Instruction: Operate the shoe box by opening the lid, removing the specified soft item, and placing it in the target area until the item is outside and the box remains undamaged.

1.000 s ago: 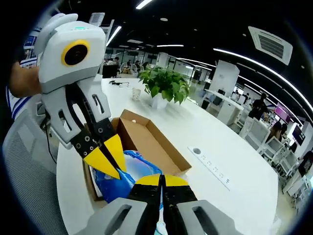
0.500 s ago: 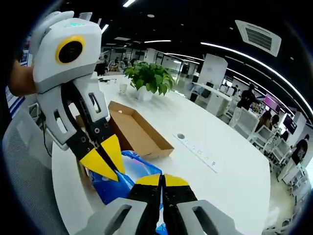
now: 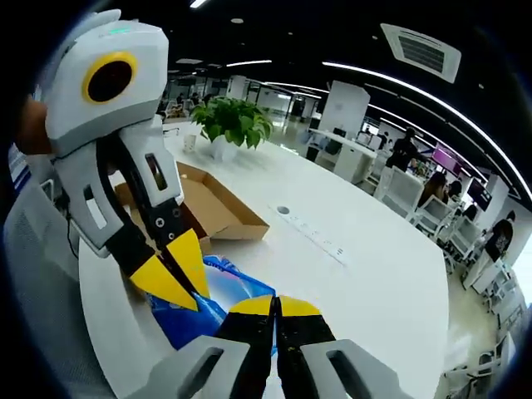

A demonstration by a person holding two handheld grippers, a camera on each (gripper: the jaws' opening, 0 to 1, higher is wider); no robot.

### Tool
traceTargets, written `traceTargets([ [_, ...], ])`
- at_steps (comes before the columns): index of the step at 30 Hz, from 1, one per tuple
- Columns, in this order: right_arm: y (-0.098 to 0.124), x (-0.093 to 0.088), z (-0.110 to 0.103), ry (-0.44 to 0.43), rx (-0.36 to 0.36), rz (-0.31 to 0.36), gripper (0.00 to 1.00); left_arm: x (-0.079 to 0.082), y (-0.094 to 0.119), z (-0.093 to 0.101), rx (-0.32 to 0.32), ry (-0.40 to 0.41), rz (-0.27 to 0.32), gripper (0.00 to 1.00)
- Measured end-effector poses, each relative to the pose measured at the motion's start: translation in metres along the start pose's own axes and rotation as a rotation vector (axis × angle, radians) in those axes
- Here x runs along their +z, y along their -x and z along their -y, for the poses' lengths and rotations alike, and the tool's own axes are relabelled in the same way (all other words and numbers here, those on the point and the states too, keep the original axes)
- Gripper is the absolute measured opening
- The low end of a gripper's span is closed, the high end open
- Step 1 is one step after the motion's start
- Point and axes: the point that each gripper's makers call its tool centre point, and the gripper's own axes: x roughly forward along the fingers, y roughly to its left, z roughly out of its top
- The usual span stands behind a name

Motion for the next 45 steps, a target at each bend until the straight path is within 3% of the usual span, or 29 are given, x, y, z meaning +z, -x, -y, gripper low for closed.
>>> traceTargets([
  [19, 0.016, -0.049, 0.04, -0.087, -0.07, -0.062, 0.0, 0.023, -0.065, 0.014, -0.09, 0.022, -0.002, 0.0],
  [45, 0.01, -0.095, 0.111, -0.114, -0.116, -0.147, 0.0, 0.053, -0.142, 0.002, -0.183, 0.045, -0.034, 0.0],
])
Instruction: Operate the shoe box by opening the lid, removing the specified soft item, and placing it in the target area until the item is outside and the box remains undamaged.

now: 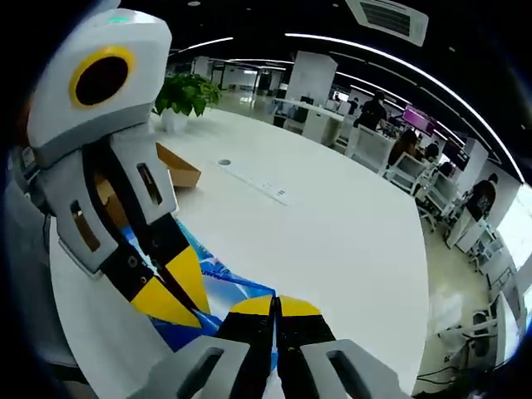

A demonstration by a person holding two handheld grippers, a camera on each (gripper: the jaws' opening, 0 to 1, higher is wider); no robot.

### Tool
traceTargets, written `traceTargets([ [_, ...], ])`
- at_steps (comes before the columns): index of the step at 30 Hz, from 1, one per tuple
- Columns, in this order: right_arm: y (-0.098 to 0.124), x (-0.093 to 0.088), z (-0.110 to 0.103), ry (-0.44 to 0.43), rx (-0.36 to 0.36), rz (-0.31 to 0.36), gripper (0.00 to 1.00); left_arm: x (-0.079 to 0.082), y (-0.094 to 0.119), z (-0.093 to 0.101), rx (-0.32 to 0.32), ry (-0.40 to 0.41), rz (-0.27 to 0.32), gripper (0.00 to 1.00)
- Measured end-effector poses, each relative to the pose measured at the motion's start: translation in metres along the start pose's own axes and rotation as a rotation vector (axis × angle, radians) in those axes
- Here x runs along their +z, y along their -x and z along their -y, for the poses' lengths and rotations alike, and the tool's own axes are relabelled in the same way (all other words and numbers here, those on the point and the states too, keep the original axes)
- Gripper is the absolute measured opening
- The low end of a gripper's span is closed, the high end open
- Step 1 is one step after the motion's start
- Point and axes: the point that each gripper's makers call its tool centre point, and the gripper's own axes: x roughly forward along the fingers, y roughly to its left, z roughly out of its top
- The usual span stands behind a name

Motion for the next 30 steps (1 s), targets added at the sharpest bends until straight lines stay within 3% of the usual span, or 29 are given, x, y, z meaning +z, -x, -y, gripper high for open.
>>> traceTargets([
  [12, -0.015, -0.024, 0.019, -0.023, -0.02, -0.043, 0.0, -0.005, -0.033, -0.005, -0.027, -0.018, -0.04, 0.0],
  [24, -0.034, -0.051, 0.013, -0.055, -0.002, -0.08, 0.0, -0.041, -0.056, -0.004, -0.054, 0.057, -0.084, 0.0],
  [30, -0.038, -0.053, 0.009, -0.056, 0.006, -0.079, 0.0, -0.047, -0.057, 0.001, -0.064, 0.091, -0.078, 0.0],
])
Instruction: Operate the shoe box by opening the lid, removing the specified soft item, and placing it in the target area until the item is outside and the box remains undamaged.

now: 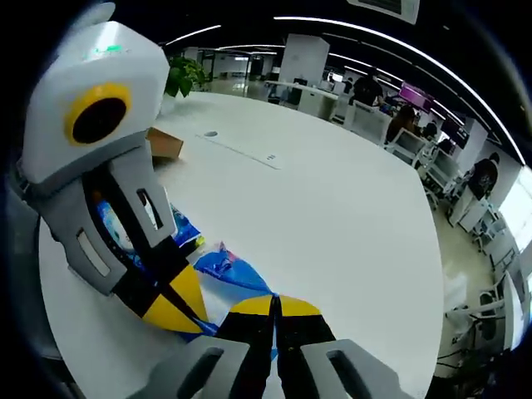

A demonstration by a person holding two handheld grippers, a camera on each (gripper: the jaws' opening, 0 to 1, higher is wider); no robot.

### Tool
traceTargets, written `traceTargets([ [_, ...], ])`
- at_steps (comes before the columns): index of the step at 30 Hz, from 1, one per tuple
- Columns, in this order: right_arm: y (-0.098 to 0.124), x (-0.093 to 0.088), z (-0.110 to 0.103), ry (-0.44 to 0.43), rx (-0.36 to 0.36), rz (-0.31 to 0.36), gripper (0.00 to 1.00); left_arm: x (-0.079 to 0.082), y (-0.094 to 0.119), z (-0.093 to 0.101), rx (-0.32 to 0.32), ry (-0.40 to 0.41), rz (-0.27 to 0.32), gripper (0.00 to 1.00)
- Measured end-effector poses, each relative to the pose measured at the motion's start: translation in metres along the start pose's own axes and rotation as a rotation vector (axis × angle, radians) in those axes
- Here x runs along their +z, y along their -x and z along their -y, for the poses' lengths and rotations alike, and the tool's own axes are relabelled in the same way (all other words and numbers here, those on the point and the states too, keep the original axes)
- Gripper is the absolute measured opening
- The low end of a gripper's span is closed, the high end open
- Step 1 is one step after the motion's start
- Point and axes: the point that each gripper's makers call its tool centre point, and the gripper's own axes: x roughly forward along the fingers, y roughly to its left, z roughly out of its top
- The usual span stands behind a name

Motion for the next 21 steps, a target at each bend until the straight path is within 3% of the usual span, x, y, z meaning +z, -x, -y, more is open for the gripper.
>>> traceTargets([
  [4, 0.0, 0.001, 0.0, -0.007, 0.0, 0.004, 0.0, 0.004, -0.001, 0.006, -0.013, 0.012, 0.015, 0.0],
  [8, 0.001, 0.0, -0.002, -0.002, -0.002, 0.003, 0.0, 0.004, -0.003, 0.009, -0.01, -0.026, 0.005, 0.0],
  [21, 0.004, -0.005, -0.004, -0.005, -0.004, -0.004, 0.0, 0.002, -0.005, 0.012, -0.011, 0.011, 0.008, 0.0],
])
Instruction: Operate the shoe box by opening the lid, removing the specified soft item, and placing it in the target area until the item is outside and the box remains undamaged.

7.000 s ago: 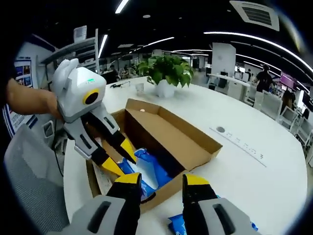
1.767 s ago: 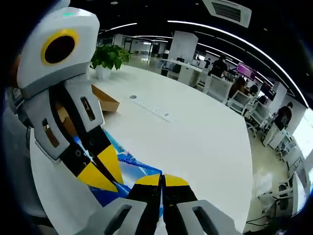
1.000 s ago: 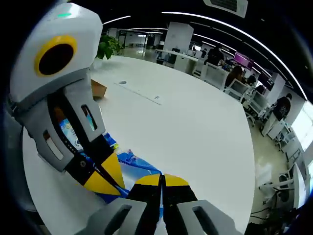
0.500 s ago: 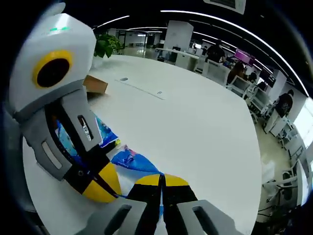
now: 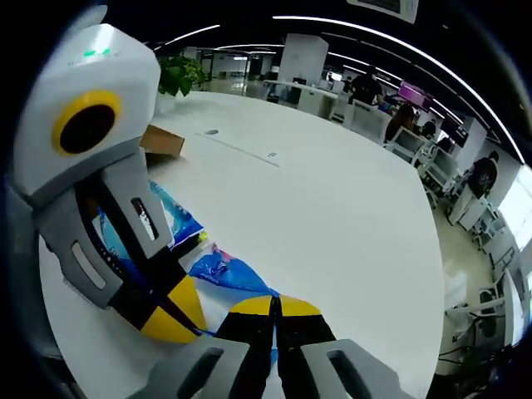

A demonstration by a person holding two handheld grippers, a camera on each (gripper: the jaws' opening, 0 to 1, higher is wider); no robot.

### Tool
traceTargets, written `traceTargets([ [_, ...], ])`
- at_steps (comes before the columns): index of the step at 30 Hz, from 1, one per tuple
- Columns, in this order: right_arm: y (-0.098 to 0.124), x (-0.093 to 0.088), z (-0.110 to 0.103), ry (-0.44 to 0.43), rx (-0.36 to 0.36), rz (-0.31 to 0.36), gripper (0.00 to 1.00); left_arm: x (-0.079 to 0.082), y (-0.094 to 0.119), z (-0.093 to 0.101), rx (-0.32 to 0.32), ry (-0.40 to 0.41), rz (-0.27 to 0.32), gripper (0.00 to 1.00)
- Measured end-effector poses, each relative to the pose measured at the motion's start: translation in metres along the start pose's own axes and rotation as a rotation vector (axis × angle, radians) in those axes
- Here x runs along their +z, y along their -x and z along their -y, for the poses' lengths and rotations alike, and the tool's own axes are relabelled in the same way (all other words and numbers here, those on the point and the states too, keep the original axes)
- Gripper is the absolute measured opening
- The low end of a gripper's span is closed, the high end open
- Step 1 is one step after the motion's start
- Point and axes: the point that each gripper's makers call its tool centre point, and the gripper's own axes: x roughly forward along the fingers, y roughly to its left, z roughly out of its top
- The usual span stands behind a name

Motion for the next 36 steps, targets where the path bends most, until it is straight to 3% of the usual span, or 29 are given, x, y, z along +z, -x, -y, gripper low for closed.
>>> traceTargets([
  [7, 0.001, -0.002, -0.001, 0.002, 0.001, -0.008, 0.0, 0.0, -0.001, 0.002, 0.007, 0.002, -0.006, 0.0],
  [12, 0.002, -0.004, -0.002, 0.004, -0.003, -0.019, 0.0, 0.0, 0.001, -0.001, 0.038, -0.062, -0.02, 0.0],
  [22, 0.006, 0.001, -0.002, 0.02, -0.025, -0.019, 0.0, 0.003, 0.009, 0.004, 0.041, -0.054, -0.02, 0.07],
  [36, 0.024, 0.012, -0.001, 0.027, -0.041, -0.01, 0.01, 0.003, 0.038, -0.003, 0.088, -0.073, -0.014, 0.1],
])
